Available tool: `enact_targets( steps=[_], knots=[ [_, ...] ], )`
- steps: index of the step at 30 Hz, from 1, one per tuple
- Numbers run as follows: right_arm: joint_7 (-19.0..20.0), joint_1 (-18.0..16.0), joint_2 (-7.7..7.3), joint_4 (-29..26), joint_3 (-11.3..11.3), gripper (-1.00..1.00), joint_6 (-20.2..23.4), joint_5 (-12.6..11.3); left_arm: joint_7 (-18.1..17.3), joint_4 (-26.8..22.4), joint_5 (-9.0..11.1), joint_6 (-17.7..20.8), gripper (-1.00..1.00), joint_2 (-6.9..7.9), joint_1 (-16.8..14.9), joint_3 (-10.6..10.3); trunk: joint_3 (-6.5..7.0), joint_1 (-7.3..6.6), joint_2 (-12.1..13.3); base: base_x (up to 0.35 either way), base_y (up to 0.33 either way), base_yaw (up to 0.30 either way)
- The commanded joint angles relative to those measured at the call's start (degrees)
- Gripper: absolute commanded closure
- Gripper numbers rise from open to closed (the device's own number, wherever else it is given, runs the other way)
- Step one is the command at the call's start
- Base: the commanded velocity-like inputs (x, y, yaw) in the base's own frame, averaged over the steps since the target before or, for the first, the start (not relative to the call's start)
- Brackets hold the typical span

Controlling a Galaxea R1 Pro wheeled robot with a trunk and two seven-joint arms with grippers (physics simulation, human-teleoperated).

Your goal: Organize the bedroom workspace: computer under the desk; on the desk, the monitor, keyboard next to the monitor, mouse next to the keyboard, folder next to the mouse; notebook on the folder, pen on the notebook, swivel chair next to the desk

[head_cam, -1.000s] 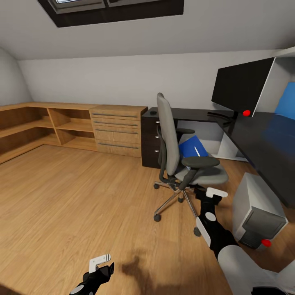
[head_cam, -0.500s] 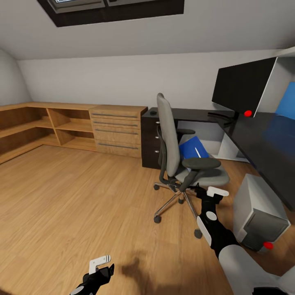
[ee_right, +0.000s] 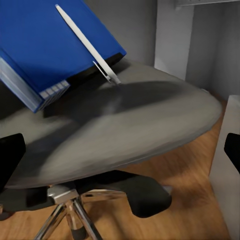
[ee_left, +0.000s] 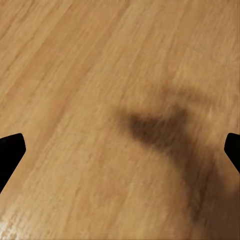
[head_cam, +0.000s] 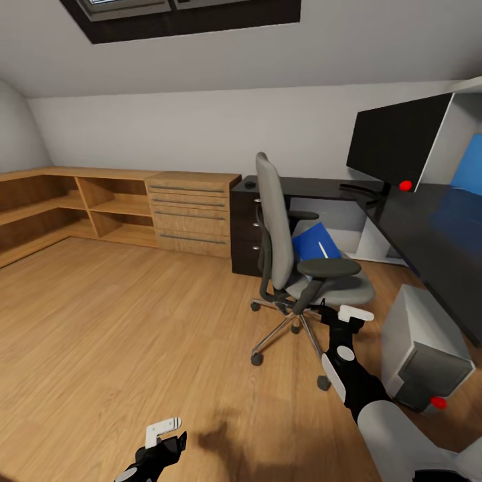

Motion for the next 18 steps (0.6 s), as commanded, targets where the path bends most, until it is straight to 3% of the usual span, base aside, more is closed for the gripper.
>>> enact_targets(
  steps=[1, 18],
  knots=[
    [0.0, 0.0, 0.02, 0.0, 0.0, -1.0, -0.3, -0.3, 0.1, -0.1, 0.6, 0.4, -1.0, -0.03, 0.0, 0.1, -0.05, -0.01, 0.0, 0.002, -0.086, 0.0],
    [0.1, 0.0, 0.16, 0.0, 0.1, -1.0, -0.4, -0.3, 0.1, -0.1, 0.6, 0.4, -1.0, -0.03, 0.0, 0.1, -0.05, -0.01, 0.0, 0.0, -0.045, 0.0]
  ],
)
